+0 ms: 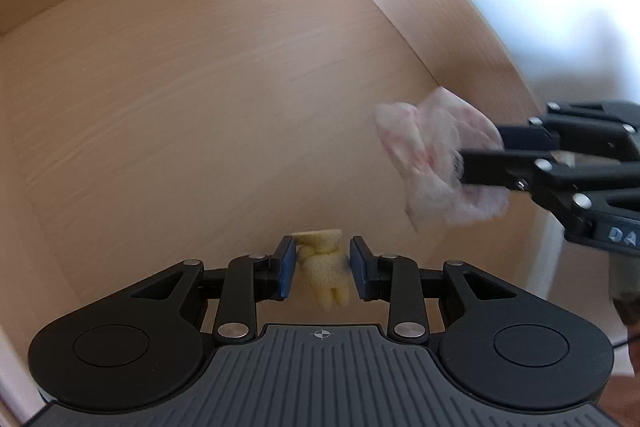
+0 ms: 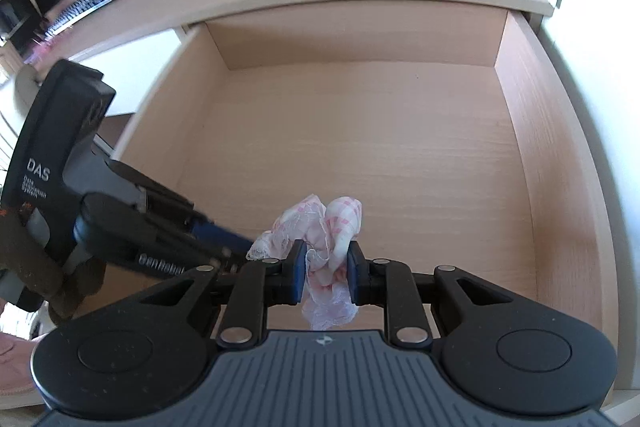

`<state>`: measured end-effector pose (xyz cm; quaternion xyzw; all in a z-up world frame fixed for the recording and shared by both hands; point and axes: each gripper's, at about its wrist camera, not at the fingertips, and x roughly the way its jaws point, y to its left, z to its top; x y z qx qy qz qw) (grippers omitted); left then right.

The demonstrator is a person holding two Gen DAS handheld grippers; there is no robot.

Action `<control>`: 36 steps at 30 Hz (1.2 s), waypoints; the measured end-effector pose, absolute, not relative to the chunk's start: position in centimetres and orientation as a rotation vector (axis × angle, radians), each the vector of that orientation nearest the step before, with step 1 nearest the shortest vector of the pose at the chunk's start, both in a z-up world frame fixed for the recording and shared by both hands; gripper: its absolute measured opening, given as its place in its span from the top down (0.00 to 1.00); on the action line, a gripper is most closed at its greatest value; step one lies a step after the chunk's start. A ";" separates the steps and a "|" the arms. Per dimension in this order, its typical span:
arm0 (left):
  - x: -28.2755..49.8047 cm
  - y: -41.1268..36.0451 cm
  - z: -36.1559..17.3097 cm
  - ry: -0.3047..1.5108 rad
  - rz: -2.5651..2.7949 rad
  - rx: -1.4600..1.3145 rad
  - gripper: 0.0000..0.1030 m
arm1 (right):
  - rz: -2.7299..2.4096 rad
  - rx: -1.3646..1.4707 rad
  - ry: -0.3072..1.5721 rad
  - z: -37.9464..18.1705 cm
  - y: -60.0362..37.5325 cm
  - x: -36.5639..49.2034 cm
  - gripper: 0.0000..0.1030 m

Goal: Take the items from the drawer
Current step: 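Lift the yellow plush with the left tool while the right tool grasps the pink cloth, then carry the yellow plush over the desktop with the left tool while the right tool lifts the cloth, then place the yellow plush beside the green figure with the left tool and open it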

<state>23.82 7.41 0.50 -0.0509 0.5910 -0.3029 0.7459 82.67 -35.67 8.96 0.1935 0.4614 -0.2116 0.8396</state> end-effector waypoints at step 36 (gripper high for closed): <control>38.2 19.2 11.0 0.736 -0.182 -0.366 0.70 | -0.479 0.349 0.949 8.3 -35.5 82.9 0.80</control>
